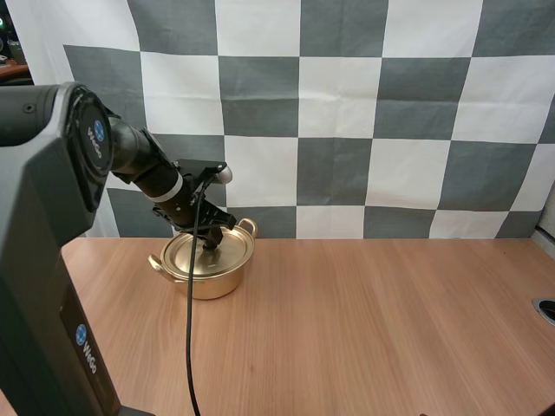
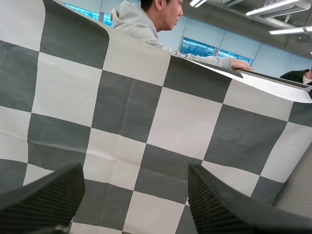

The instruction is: Open the pot, put the car inside, and close it

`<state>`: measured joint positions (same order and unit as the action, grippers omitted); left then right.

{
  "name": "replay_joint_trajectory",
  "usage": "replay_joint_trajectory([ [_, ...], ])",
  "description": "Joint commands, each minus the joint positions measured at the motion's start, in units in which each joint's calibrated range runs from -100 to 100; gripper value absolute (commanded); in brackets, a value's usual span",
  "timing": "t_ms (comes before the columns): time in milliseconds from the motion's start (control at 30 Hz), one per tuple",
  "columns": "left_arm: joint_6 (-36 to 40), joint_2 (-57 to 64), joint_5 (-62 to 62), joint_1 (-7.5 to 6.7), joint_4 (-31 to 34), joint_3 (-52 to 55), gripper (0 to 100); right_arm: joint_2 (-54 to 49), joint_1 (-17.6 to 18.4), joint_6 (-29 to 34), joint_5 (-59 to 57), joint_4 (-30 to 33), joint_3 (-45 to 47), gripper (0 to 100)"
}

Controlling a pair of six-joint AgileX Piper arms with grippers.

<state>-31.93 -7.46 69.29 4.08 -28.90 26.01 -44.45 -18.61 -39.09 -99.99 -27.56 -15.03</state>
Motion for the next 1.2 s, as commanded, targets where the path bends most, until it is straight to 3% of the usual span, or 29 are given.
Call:
replay_joint_trajectory([
  [0, 0.1, 0.0, -0.4, -0.01, 0.0, 0.0, 20, 0.0, 0.0, 0.0, 0.0, 0.0, 0.0, 100],
  [100, 0.1, 0.0, -0.4, -0.01, 0.0, 0.0, 37, 0.0, 0.0, 0.0, 0.0, -0.2, 0.0, 100],
  [333, 0.1, 0.0, -0.6, -0.01, 0.0, 0.0, 100, 0.0, 0.0, 0.0, 0.0, -1.5, 0.0, 100],
  [600, -0.1, 0.0, -2.4, -0.01, -0.6, -1.0, 100, 0.0, 0.0, -0.3, 0.0, -1.5, 0.0, 100],
  [900, 0.2, 0.0, 11.9, -0.01, -3.8, -9.1, 100, 0.0, 0.0, -0.3, 0.0, -1.1, 0.0, 100],
  [1167, 11.0, 0.4, 10.5, 0.06, -2.9, -11.7, 100, 0.0, 0.0, -0.4, 0.0, -0.4, 0.0, 100],
])
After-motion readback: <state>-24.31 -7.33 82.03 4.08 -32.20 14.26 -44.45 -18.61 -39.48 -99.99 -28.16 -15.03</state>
